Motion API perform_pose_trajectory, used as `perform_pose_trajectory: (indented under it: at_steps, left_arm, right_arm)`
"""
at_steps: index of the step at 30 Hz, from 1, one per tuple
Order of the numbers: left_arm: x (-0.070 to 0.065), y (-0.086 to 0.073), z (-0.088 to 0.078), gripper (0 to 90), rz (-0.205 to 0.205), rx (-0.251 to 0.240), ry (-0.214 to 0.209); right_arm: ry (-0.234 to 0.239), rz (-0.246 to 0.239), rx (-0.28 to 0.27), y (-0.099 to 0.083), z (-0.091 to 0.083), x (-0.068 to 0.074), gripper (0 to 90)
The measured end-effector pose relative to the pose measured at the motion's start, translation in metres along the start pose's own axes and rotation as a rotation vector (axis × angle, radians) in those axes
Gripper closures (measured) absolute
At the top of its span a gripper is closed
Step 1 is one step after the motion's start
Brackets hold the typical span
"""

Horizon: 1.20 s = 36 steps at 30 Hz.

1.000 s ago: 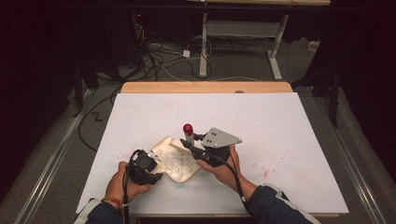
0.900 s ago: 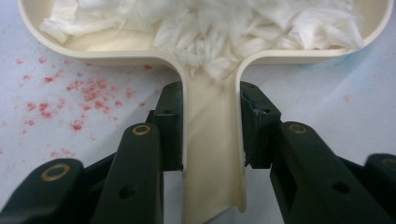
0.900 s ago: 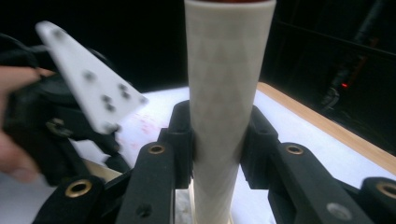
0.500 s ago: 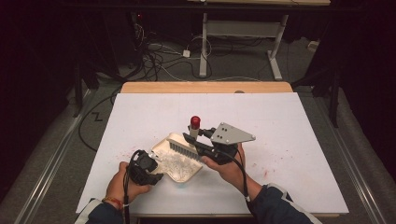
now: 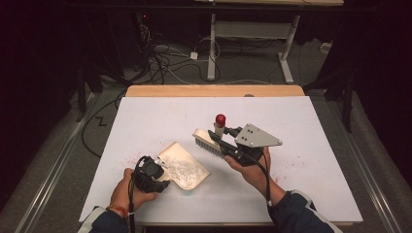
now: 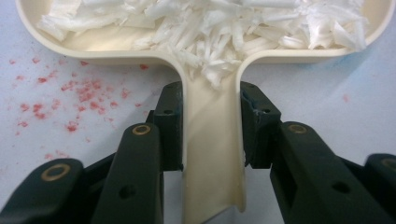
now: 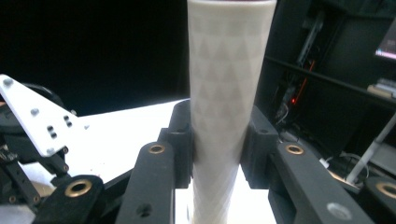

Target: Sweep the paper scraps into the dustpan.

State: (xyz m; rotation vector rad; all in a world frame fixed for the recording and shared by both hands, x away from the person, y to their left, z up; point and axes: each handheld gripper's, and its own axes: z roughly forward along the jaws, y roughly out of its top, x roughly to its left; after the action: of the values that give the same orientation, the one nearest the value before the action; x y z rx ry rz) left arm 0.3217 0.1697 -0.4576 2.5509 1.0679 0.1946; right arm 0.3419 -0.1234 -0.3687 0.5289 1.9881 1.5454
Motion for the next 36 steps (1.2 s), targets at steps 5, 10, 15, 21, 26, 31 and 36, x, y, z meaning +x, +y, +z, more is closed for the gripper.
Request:
perform_pose_trajectory:
  at_steps: [5, 10, 15, 21, 26, 31, 36]
  left_arm:
    - [0.0, 0.0, 0.0, 63.6, -0.001, 0.0, 0.001]
    - [-0.001, 0.0, 0.0, 63.6, 0.0, 0.001, 0.004]
    - [-0.002, 0.0, 0.0, 63.6, -0.002, 0.0, 0.004]
    - [-0.002, -0.001, -0.001, 63.6, 0.003, 0.0, 0.004]
    - [-0.001, -0.001, -0.001, 63.6, 0.001, 0.001, 0.002]
    - [-0.002, -0.001, -0.001, 63.6, 0.002, 0.001, 0.003]
    - [-0.001, -0.001, -0.001, 63.6, 0.003, 0.003, 0.002]
  right_arm:
    - [-0.031, -0.017, 0.058, -0.012, -0.005, -0.007, 70.2]
    - [-0.005, -0.032, 0.122, -0.025, -0.005, -0.002, 70.2]
    - [0.054, -0.029, 0.135, -0.024, -0.005, 0.014, 70.2]
    - [0.134, -0.006, 0.118, -0.017, -0.005, 0.028, 70.2]
    - [0.148, 0.004, 0.087, -0.006, -0.013, 0.026, 70.2]
    - [0.121, 0.014, 0.071, -0.001, -0.021, 0.016, 70.2]
    - [0.108, 0.01, 0.104, -0.004, -0.017, 0.013, 70.2]
